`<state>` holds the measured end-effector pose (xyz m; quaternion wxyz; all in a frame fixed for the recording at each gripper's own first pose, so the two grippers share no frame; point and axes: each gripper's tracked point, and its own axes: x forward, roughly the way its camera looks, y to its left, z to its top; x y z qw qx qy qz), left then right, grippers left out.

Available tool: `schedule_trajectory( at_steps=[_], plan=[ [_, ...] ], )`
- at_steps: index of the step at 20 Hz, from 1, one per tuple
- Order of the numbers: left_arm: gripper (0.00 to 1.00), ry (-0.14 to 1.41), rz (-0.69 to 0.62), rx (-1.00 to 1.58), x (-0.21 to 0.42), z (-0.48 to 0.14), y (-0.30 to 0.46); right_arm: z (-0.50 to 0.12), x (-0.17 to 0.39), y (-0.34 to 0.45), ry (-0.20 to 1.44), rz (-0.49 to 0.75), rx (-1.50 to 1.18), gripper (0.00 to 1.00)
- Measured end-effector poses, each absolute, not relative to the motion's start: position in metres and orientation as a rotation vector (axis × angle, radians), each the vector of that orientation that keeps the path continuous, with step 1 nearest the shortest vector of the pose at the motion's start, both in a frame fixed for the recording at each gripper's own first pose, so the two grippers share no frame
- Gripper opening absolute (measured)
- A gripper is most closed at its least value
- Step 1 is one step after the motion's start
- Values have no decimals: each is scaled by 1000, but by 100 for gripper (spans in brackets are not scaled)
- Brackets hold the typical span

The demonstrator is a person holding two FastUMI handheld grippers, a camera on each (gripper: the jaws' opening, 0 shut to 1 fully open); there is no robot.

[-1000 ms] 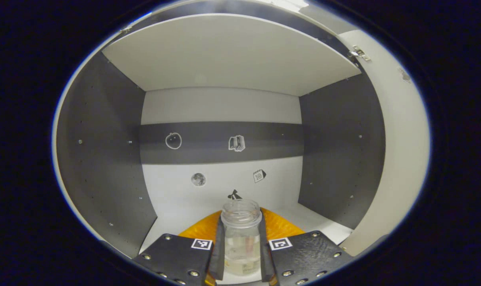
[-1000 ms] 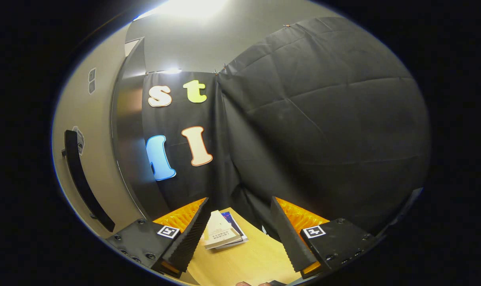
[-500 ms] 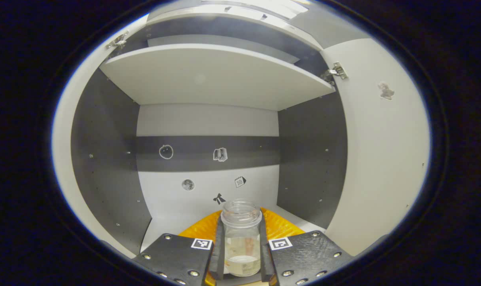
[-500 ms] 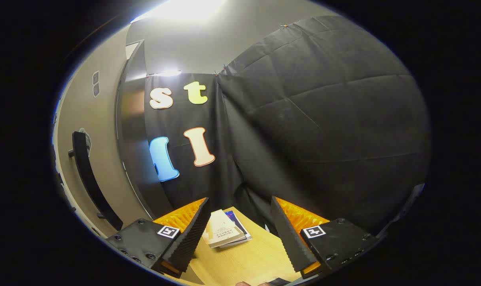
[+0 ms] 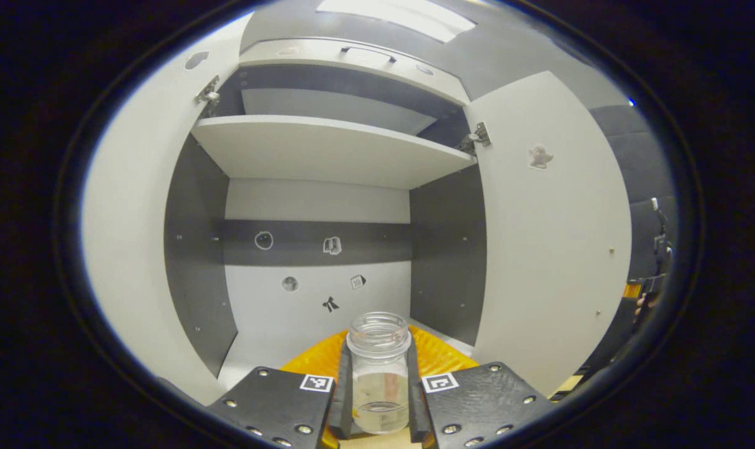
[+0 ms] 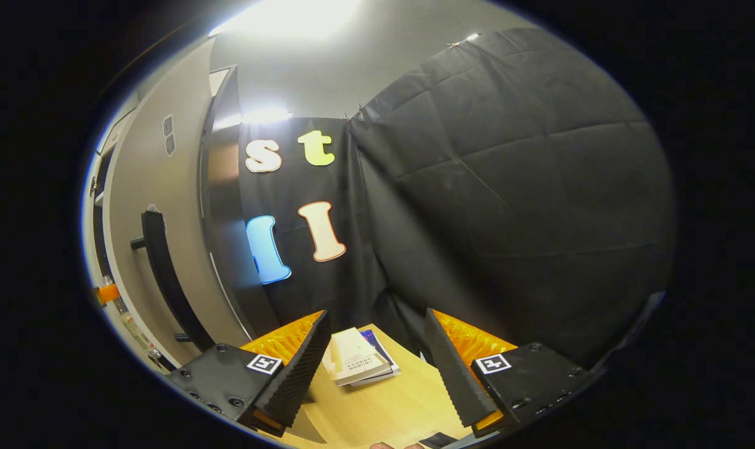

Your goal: Grasp the bottle in the cabinet with the left hand and place it on the coaster, then close the right door with the right hand and the left door with the left hand.

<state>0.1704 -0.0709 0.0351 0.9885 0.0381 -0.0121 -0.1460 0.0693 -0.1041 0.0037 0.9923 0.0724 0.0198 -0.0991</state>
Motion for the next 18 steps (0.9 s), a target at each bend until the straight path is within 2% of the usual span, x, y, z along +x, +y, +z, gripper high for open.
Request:
schedule_trajectory(
  at_steps=[11,18],
  plan=[
    [36,19,-338,18,89,-75,-65,8,24,-79,31,-142,96,96],
    [37,58,-371,-24,73,-153,-80,12,-3,-68,33,-130,40,94]
  ],
)
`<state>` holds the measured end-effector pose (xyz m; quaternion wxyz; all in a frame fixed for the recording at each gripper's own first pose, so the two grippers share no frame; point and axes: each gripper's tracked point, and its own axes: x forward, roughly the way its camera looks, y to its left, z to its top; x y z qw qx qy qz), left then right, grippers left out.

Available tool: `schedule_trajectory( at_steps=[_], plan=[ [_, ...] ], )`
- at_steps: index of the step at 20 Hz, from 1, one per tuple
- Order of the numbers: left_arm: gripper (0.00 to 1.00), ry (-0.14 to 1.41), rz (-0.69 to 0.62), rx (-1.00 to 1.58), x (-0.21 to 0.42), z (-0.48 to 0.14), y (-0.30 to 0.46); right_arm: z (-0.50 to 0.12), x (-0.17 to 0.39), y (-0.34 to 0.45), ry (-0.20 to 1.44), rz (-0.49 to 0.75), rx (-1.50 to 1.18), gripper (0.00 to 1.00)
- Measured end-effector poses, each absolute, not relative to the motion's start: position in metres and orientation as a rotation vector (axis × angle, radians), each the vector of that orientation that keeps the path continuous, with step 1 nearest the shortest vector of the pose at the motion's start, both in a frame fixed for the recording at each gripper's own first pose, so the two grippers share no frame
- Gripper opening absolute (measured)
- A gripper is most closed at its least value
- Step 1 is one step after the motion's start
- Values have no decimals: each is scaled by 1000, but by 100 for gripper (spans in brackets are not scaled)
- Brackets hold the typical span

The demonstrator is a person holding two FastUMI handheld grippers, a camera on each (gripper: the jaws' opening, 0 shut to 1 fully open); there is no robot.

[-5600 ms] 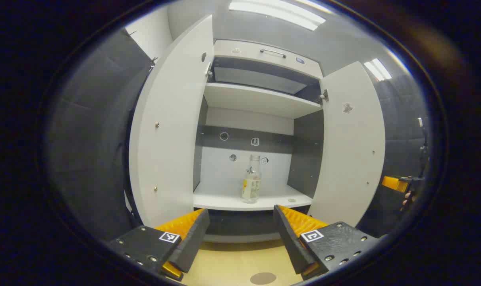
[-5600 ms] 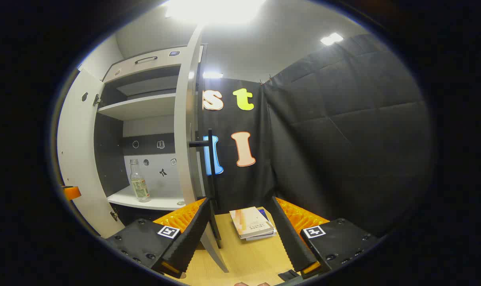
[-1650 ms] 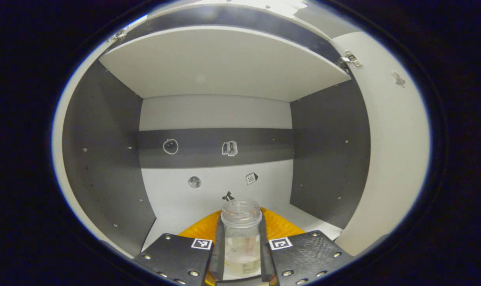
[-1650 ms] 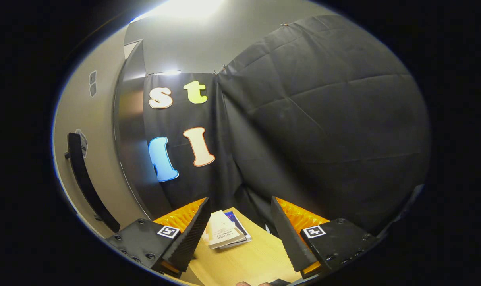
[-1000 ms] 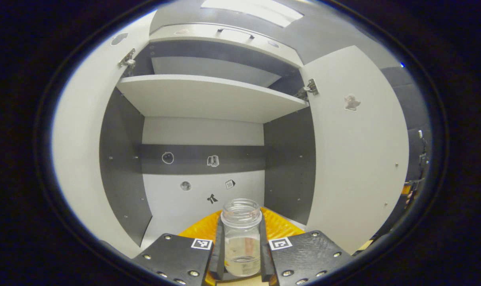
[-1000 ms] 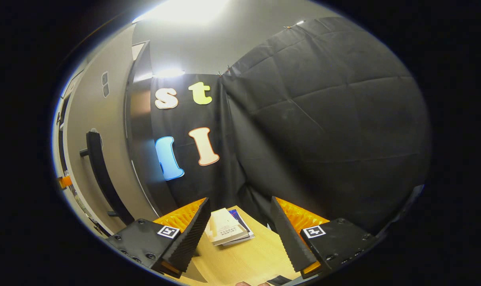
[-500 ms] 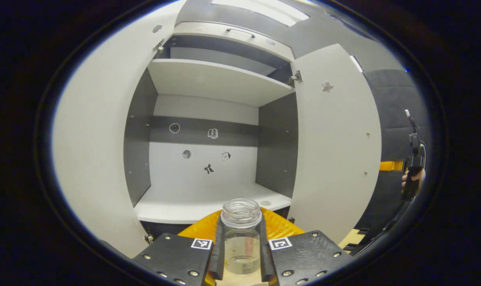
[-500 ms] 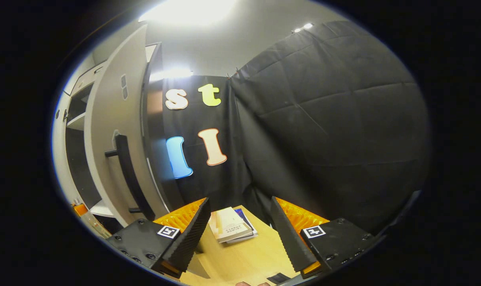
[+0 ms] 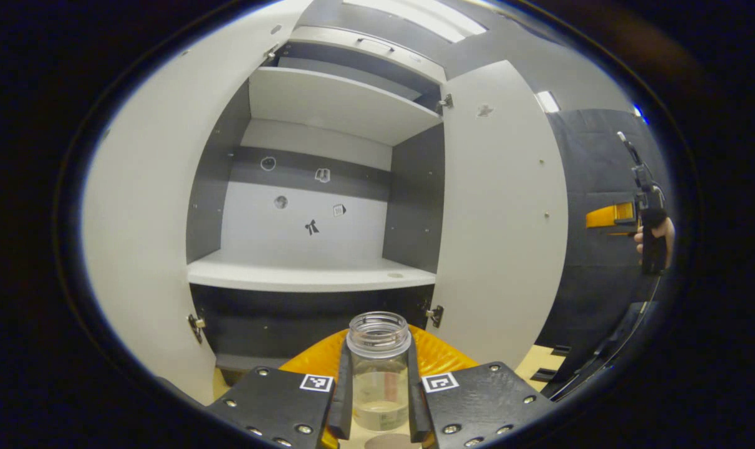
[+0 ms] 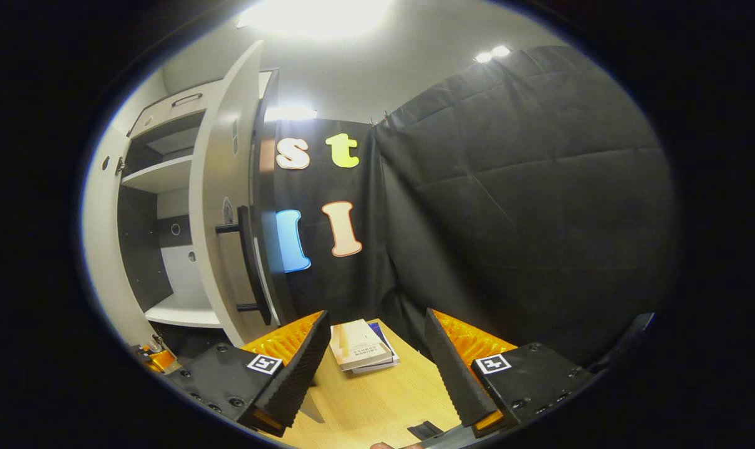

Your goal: Grasp the bottle in the cabinet with the left hand and place it on the coaster, then close the right door with the right hand and the left door with the left hand.

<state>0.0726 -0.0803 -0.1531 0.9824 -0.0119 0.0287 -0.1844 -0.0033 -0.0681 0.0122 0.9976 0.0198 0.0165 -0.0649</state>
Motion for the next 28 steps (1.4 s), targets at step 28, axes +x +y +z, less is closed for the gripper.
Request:
schedule_trajectory(
  at_steps=[28],
  plan=[
    [48,237,-344,26,36,-305,-101,8,10,-48,142,-107,56,97]
  ],
)
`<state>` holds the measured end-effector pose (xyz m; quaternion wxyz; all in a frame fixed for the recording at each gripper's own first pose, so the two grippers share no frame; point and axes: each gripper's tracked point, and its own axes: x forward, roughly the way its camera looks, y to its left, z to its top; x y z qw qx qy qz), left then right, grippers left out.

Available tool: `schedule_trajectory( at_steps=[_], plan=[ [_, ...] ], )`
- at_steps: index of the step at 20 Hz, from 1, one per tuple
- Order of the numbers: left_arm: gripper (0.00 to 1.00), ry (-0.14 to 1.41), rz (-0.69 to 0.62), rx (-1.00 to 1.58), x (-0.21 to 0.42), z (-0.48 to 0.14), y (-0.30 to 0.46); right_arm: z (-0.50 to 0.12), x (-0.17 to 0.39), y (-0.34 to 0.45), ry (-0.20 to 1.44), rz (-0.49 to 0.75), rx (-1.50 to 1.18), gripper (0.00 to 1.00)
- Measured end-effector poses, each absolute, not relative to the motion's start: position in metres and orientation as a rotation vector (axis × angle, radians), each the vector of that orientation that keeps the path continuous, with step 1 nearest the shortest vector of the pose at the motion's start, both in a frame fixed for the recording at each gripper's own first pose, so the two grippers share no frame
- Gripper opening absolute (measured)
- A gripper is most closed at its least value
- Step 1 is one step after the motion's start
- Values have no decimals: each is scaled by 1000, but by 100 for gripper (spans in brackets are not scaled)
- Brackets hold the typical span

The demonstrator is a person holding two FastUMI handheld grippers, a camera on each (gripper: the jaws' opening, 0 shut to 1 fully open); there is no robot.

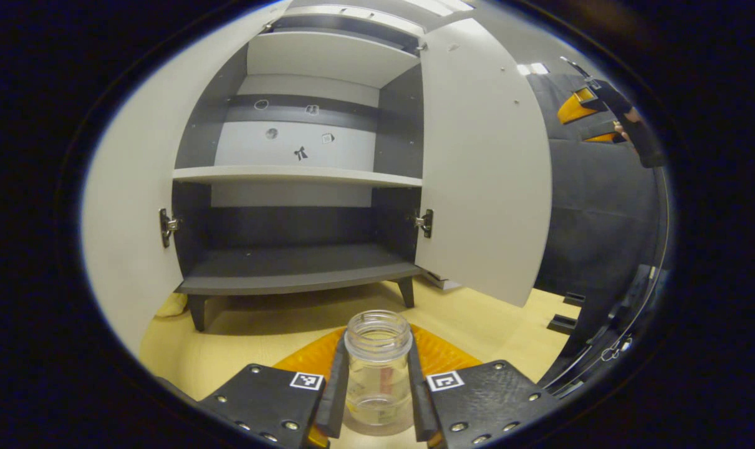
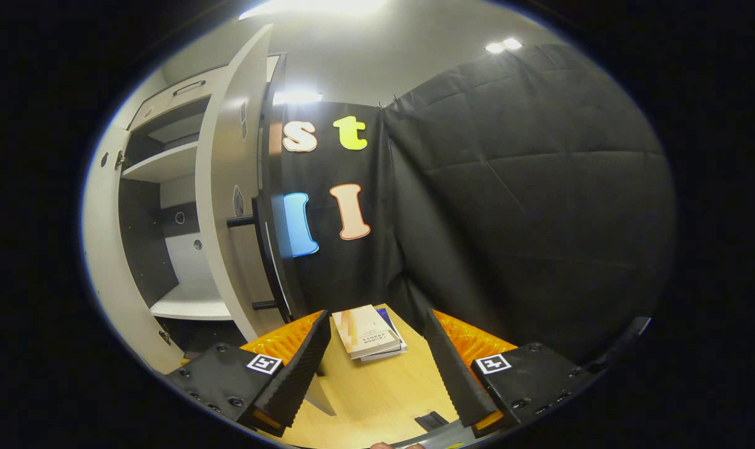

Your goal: Grasp the bottle in the cabinet with the left hand and place it on the coaster, then close the right door with the right hand and the left door with the left hand.

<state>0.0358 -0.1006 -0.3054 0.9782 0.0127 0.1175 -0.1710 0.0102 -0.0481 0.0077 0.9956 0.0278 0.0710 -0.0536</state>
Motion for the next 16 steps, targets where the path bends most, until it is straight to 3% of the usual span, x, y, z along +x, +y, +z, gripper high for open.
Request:
schedule_trajectory(
  at_steps=[5,12,16],
  plan=[
    [96,216,-303,19,29,-286,-88,26,25,-51,105,-93,31,95],
    [95,130,-165,35,-35,-187,-65,38,78,-76,42,-19,-23,95],
    [95,88,114,98,-72,-125,-19,47,98,-87,11,36,-14,96]
  ],
)
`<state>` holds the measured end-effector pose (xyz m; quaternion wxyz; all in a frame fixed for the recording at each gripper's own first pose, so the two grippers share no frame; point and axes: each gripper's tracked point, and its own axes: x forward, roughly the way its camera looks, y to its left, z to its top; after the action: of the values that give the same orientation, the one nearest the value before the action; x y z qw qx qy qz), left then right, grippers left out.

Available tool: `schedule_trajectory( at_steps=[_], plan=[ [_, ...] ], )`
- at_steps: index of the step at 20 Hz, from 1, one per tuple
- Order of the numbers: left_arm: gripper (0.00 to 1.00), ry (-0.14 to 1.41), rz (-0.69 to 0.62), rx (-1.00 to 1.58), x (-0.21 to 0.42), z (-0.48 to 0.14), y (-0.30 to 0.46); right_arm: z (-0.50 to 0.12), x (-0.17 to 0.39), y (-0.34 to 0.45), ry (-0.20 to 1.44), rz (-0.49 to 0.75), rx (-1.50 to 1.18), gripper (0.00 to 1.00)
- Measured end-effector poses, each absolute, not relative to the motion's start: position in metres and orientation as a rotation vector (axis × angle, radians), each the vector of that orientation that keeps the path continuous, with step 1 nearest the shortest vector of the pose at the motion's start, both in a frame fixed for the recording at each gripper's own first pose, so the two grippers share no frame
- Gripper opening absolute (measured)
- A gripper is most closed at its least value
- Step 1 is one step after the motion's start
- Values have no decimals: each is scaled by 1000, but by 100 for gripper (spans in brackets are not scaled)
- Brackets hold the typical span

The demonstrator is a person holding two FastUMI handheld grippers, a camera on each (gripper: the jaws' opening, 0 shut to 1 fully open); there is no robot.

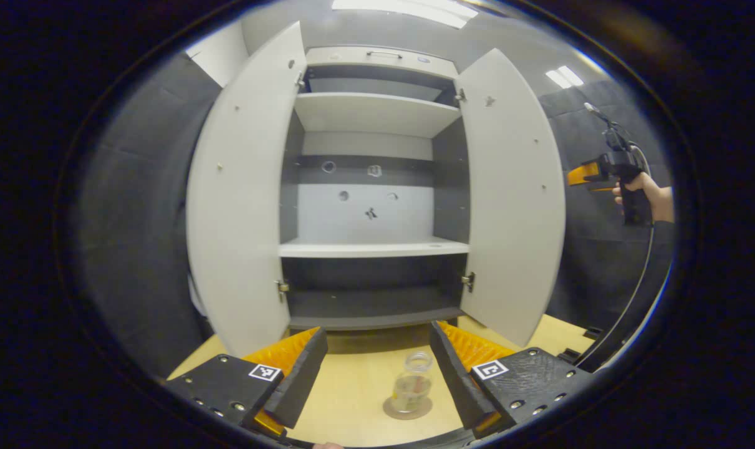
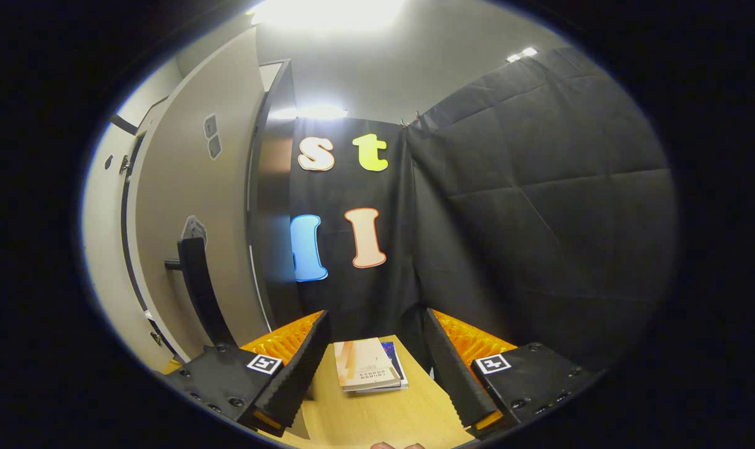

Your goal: Grasp the bottle in the cabinet with the left hand and place it on the coaster, then close the right door with the right hand and the left door with the left hand.

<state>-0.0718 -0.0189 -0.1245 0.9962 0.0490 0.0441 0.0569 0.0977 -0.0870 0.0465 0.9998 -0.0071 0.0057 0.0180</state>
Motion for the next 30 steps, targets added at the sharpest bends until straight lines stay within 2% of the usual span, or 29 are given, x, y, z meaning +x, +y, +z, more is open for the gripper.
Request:
schedule_trajectory(
  at_steps=[3,7,10,11,15,19,20,21,22,30],
  plan=[
    [95,75,283,44,-103,-89,2,44,111,-80,25,119,-6,96],
    [95,49,436,22,-122,-39,24,43,122,-74,61,226,39,95],
    [95,151,553,-9,-128,-28,43,43,129,-67,64,298,20,96],
    [96,131,578,-24,-127,-18,44,42,129,-60,67,332,22,96],
    [95,44,589,-31,-127,26,27,34,130,-23,124,450,59,96],
    [96,56,550,19,-124,28,7,48,123,3,110,495,69,97],
    [96,65,535,20,-122,26,5,49,123,5,107,480,56,97],
    [96,76,518,9,-120,22,2,50,121,2,101,460,44,91],
    [96,82,501,-11,-118,19,-1,50,120,2,95,445,34,94],
    [95,82,442,-32,-113,19,2,51,102,40,59,414,23,94]
  ],
)
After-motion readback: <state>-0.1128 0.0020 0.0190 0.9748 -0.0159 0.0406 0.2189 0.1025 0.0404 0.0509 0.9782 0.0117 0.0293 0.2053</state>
